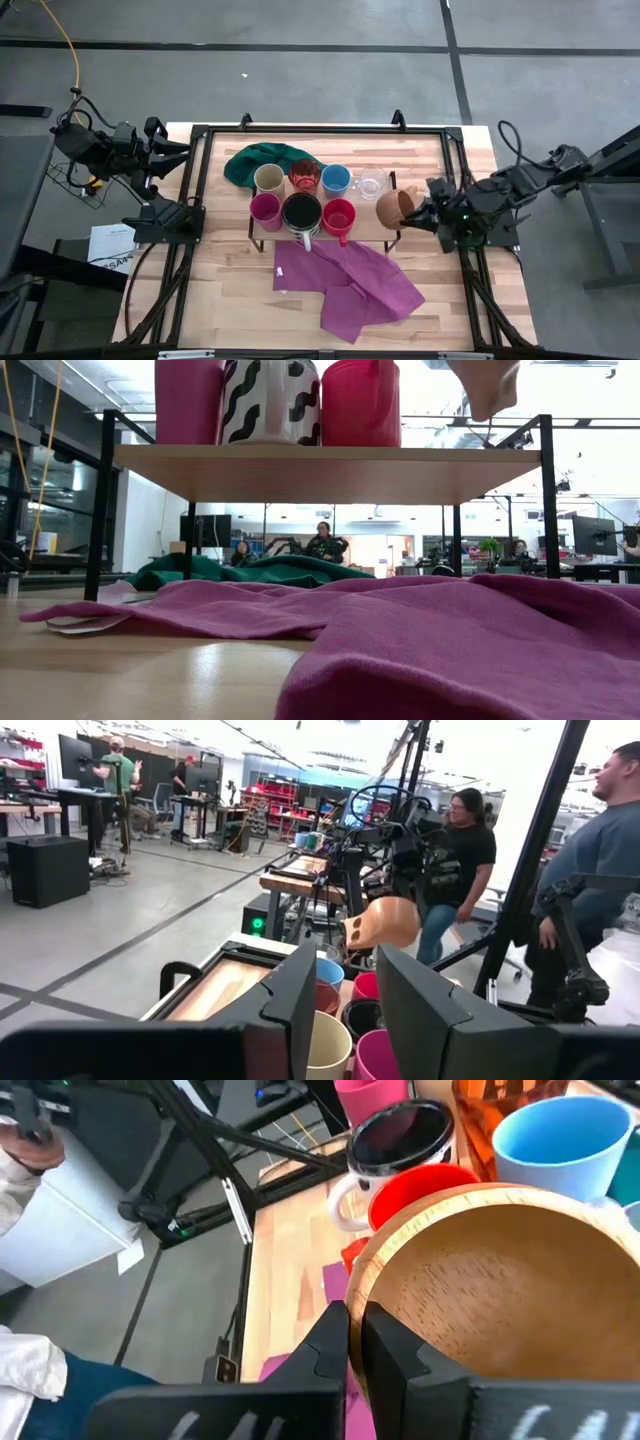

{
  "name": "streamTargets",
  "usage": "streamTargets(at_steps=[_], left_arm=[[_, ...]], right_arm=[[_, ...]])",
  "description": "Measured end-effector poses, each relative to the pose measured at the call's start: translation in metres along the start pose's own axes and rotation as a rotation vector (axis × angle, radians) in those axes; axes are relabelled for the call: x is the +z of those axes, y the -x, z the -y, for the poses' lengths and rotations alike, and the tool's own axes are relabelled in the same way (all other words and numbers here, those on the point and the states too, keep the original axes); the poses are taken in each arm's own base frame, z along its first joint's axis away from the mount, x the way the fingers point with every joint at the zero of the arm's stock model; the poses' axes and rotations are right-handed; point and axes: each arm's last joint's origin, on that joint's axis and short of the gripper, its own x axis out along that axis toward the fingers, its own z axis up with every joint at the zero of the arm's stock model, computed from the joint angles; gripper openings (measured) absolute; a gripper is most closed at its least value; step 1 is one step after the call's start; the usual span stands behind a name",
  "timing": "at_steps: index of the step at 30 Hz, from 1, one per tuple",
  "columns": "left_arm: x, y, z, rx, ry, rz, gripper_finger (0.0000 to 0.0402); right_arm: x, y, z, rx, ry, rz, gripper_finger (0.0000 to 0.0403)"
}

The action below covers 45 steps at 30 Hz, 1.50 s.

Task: Stack small to large cups/mugs on shelf
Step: Put the brown mug on the shelf

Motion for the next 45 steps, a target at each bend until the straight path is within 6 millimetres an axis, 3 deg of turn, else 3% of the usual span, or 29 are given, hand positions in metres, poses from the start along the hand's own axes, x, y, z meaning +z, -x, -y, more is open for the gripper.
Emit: streamTargets(at_steps=[17,30,45], left_arm=[[-0.002,0.000,0.000,-0.001,-0.014,-0.012,0.0095],[-0.002,0.000,0.000,-0.001,-0.014,-0.012,0.0095],[-0.002,0.000,0.000,-0.004,-0.015,-0.014,0.0095]], right_arm=[[-0.011,-0.044,-0.008,-0.039,0.010,-0.129,0.0000],[-0.007,-0.064,-0.009,-0.091,0.059,-0.227,0.0000],[-0.007,-0.074,-0.007,-0.114,0.085,-0.275,0.0000]])
